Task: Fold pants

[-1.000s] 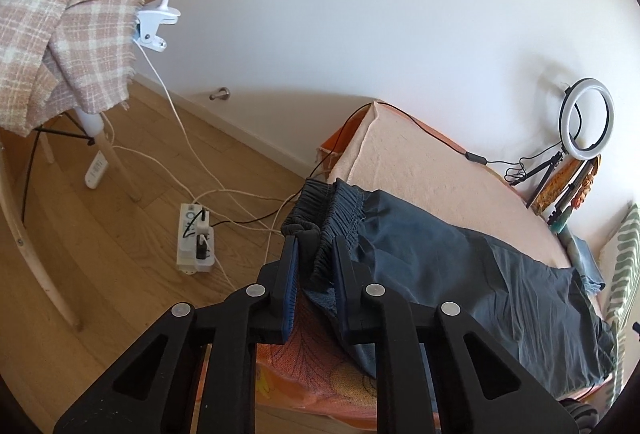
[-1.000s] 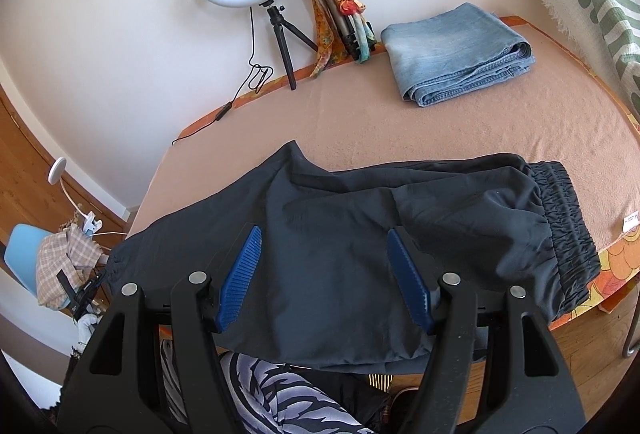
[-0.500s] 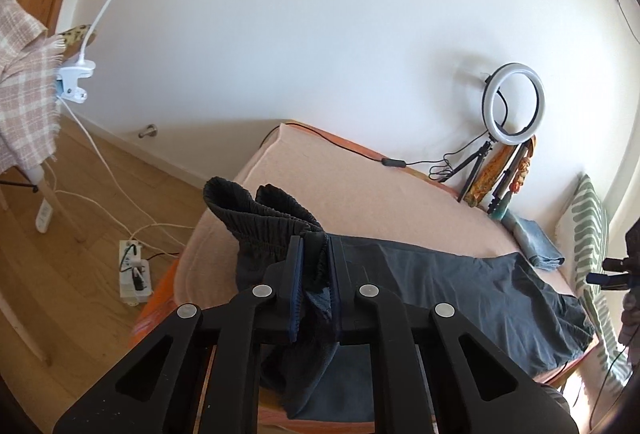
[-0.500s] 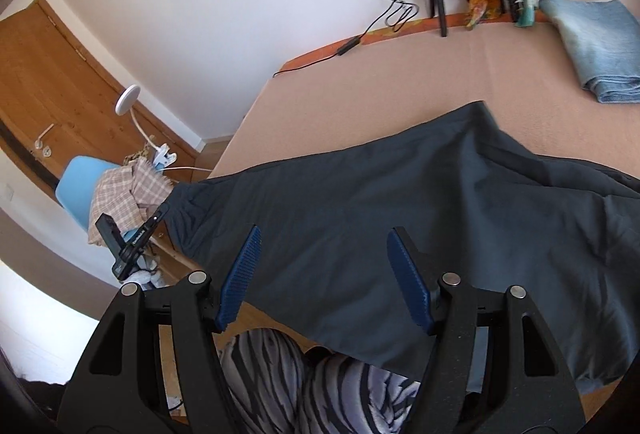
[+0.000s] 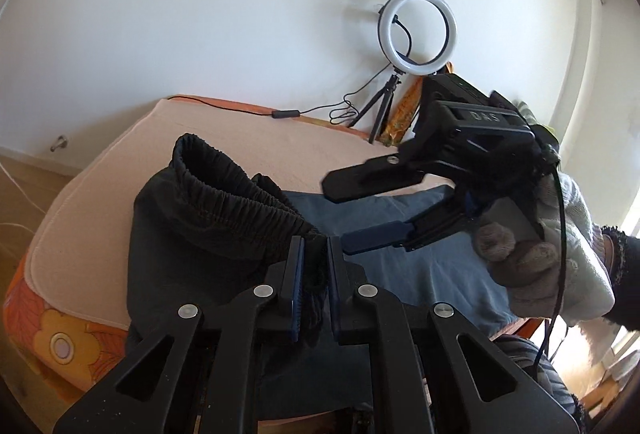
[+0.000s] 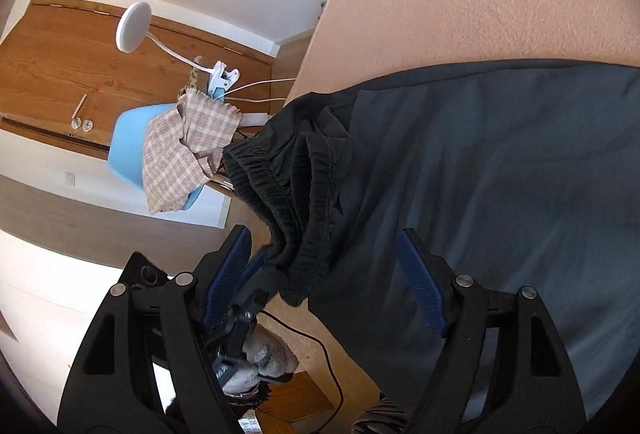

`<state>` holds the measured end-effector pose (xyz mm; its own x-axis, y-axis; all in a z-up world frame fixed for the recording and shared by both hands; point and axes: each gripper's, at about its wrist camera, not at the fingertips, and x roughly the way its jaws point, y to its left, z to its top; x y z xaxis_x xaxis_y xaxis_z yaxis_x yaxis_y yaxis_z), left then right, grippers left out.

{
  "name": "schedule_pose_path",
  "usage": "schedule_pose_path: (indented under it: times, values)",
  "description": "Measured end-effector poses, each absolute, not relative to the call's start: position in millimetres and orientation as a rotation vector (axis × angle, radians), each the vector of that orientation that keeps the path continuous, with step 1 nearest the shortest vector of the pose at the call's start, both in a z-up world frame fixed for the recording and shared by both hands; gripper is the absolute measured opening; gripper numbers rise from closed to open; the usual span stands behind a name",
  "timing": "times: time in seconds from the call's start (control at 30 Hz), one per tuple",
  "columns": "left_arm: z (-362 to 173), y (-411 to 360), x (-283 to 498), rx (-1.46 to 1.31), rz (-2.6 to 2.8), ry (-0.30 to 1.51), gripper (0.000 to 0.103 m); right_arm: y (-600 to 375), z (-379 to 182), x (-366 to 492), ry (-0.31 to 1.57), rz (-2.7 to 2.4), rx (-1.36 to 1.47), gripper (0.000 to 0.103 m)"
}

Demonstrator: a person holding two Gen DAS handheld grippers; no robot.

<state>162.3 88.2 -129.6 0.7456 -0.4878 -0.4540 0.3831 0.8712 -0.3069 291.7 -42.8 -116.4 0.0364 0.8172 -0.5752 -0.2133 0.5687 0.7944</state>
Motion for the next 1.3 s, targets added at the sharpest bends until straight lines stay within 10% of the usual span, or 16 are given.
schedule_pose_path:
  times: [0.57,0.77,1.03,1.1,1.3]
  values:
    - [-146,66,150,0.003,-0.521,0.658,0.008,-52,-150,308,1.336,0.821,0.647,0.078]
    - [-151,54,147,0.157,-0.478,0.682,0.045,-54,-145,309,1.318,0.813,0.656,0.078]
    - [-158,33,162,0.35,-0.436,0.685,0.043,-66,-140,308,1.309,0.805,0.664,0.078]
    - [-157,42,165,0.301,-0.457,0.675,0.02,-66,-140,304,1.315,0.815,0.667,0.078]
    - [-134,88,164,-0.05,-0.498,0.611,0.01,-56,-142,301,1.337,0.837,0.661,0.079]
